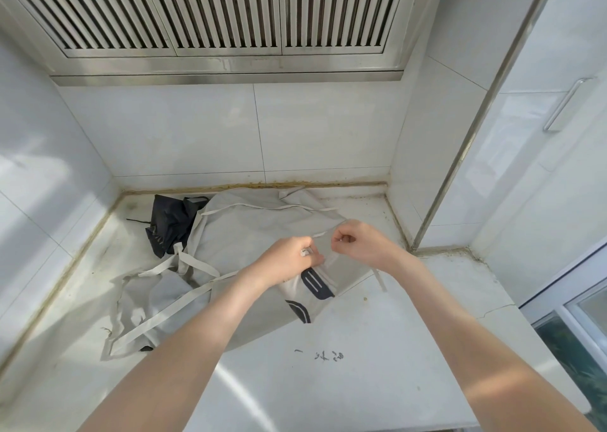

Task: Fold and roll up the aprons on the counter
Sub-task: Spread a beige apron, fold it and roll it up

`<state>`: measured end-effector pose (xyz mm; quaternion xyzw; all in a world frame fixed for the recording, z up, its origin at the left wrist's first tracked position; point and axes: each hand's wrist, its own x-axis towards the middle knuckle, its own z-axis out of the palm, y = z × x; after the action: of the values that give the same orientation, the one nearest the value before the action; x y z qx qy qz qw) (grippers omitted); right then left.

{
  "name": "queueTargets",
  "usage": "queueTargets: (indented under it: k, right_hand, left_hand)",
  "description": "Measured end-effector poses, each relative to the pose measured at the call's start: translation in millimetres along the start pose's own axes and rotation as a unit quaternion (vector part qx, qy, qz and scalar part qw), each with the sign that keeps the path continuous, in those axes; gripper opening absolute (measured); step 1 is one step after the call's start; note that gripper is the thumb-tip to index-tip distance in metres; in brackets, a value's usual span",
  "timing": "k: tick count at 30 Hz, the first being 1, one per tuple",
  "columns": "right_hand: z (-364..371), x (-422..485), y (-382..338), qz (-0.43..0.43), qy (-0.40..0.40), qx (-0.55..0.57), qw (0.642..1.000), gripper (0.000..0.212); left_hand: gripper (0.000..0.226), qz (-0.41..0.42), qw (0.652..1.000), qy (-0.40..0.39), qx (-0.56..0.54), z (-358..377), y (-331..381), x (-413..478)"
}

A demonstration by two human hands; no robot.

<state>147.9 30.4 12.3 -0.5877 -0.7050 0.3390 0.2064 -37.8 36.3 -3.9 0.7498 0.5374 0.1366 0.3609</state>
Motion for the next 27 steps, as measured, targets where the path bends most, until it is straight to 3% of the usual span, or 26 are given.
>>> queueTargets:
  k: [7,14,19,27]
  right_hand:
    - [-3.0,0.3,2.1,0.022,-0.092,-0.040,0.995,0.011]
    - [2.8,6.3,11.9,-0.029,-0.065,-0.101,0.992,0.022]
    - [0.7,3.7,10.3,-0.039,-0.073,-0.034,0.996,0.021]
    - [5.0,0.5,4.3,-0.042,-0.122,0.011,0.992,0.025]
  left_hand:
    - [0.012,-0.003,1.000,0.002,-0.021,2.5,-6.1,2.7]
    - [0.007,0.018,0.989,-0.059,-0.135,3.6,-12.9,2.0]
    - [0.005,0.061,0.967,-0.069,-0.237,0.0,-5.0,-4.4]
    - [0.010,0.068,0.967,-0.053,-0.238,-7.2,-2.2,-4.9]
